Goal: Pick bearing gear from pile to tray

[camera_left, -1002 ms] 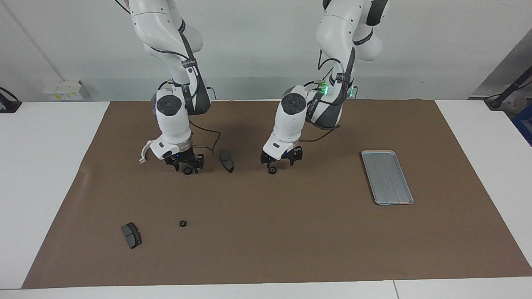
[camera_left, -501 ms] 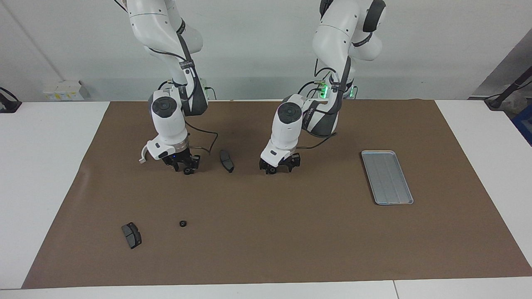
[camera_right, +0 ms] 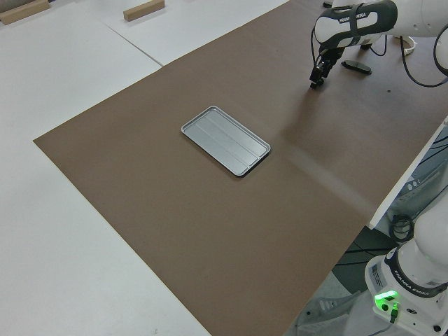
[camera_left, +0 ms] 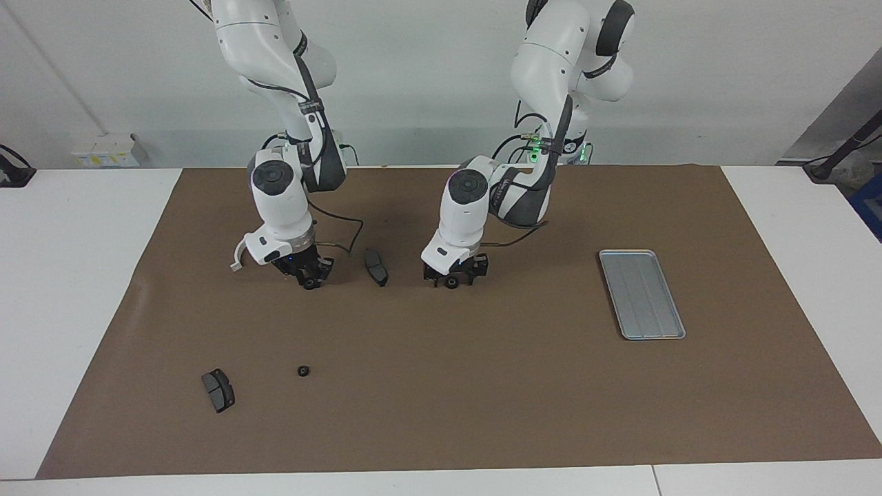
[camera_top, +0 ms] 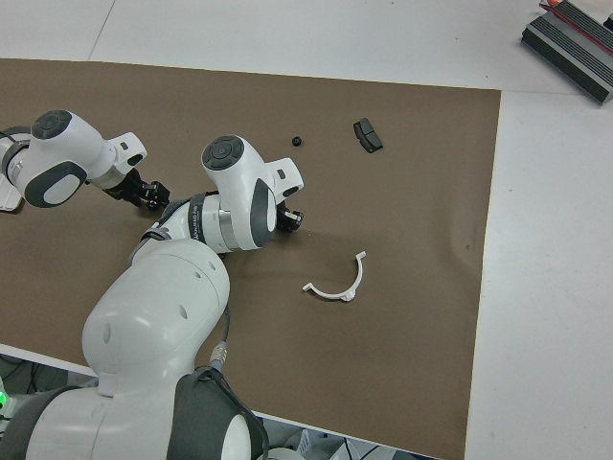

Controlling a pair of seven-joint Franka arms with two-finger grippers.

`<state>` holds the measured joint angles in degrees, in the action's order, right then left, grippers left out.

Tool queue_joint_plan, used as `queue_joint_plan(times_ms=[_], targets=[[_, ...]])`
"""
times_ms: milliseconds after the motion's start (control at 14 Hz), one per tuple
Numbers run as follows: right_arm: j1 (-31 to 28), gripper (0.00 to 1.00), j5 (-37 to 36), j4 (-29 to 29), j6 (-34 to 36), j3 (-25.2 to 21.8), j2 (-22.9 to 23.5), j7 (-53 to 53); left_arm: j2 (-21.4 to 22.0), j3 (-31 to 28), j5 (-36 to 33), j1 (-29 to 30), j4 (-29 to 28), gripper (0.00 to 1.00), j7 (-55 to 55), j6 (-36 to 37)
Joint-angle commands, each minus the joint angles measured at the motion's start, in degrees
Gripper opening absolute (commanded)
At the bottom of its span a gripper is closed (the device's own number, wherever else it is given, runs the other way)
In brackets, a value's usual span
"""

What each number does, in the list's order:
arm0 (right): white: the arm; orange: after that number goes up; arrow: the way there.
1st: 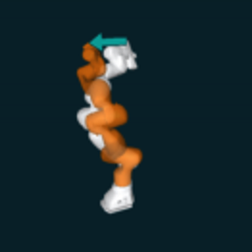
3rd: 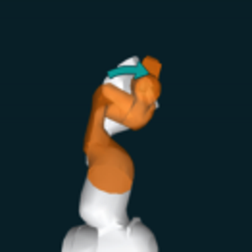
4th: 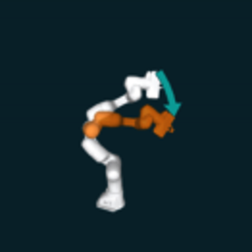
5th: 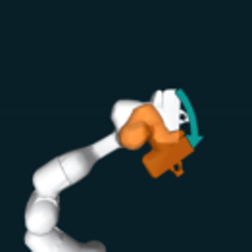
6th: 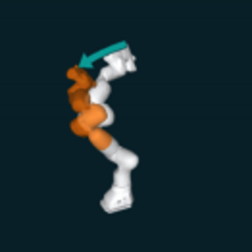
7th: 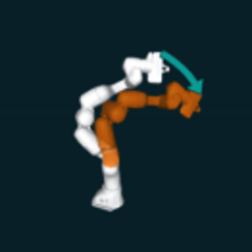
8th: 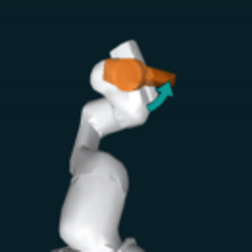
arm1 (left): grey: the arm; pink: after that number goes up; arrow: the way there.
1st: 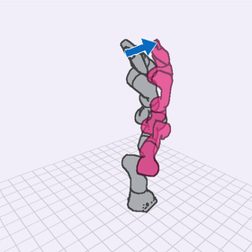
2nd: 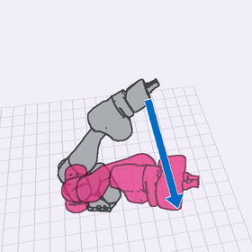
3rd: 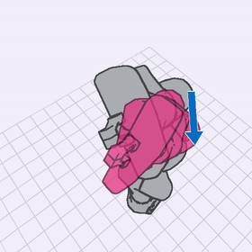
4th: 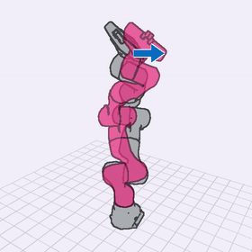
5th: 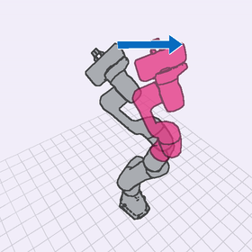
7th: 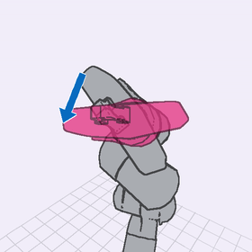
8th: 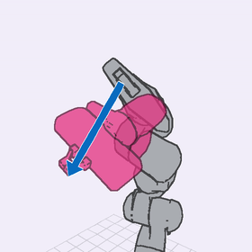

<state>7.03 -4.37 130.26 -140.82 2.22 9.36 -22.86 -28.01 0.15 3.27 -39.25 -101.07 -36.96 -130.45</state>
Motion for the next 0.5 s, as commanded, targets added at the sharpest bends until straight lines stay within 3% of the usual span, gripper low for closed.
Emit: queue_joint_plan(times_ms=[0, 430], targets=[[-0.4, 0.0, 2.8, 0.7, -1.1, 0.3, -0.4, 2.3, -0.6, -0.8, -0.9, -0.9, 1.2, 0.66, -0.3, 1.8], [0.0, 0.0, 3.1, -3.4, 1.9, 0.4, -1.0, 1.8, -0.6, -0.6, -0.6, -1.3, 1.2, 0.41, -0.4, 3.1]])
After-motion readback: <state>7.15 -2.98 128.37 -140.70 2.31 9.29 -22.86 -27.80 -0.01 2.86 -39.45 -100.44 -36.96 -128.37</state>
